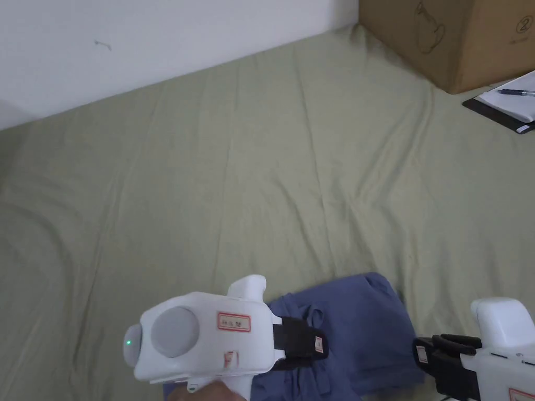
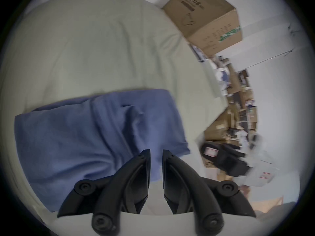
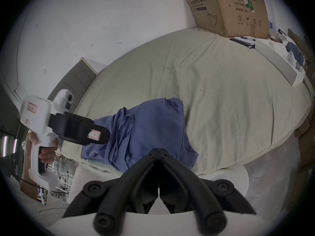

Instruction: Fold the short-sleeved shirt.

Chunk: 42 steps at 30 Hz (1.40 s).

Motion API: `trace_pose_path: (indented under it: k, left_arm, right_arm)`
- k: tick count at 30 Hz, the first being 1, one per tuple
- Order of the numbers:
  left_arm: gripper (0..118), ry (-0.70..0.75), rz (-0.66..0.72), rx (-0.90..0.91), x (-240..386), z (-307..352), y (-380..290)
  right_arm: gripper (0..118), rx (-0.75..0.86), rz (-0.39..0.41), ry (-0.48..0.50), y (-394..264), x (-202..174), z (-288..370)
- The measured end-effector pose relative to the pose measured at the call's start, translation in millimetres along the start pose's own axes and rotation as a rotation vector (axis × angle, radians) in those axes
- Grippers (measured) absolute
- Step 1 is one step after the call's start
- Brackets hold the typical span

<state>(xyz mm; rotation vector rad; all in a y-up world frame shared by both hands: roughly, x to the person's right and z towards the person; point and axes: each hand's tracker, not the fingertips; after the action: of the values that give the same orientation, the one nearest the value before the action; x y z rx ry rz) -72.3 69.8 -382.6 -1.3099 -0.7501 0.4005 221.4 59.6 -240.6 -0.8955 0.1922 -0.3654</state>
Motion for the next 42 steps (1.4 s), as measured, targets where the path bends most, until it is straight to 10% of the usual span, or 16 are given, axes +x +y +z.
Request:
trace_pose_path:
  k: [7,10,12,27,30,31,32,42]
  left_arm:
    - [23,-0.068,0.080,0.199,-73.0,86.6,-6.3]
    - [95,-0.192,0.225,0.249,-132.8,113.9,-26.0]
    - [118,-0.237,0.336,0.285,-165.6,124.5,-39.2]
    - [118,-0.392,0.345,0.199,-238.8,58.6,-39.6]
    - [89,-0.427,0.351,0.151,-235.0,48.4,-28.4]
    - [18,-0.362,0.337,0.142,-233.4,46.1,-26.4]
    - [9,-0.246,0.330,0.125,-232.9,39.7,-26.0]
    - [9,-0.296,0.376,0.164,-256.9,74.8,-38.9]
  right_arm:
    - [0,0.005,0.033,0.007,5.5,-10.0,-0.8]
    - [0,-0.002,0.041,0.009,6.9,-15.1,-4.7]
    - [0,-0.011,0.044,0.012,6.9,-18.6,-8.4]
    - [0,-0.021,0.047,0.011,15.4,-48.2,-26.6]
    - [0,0.009,0.069,-0.002,21.3,-53.6,-23.4]
    - [0,0.019,0.079,-0.008,22.4,-55.8,-22.4]
    - [0,0.031,0.081,-0.011,23.0,-57.1,-21.3]
    - [0,0.077,0.099,-0.025,29.1,-65.3,-17.6]
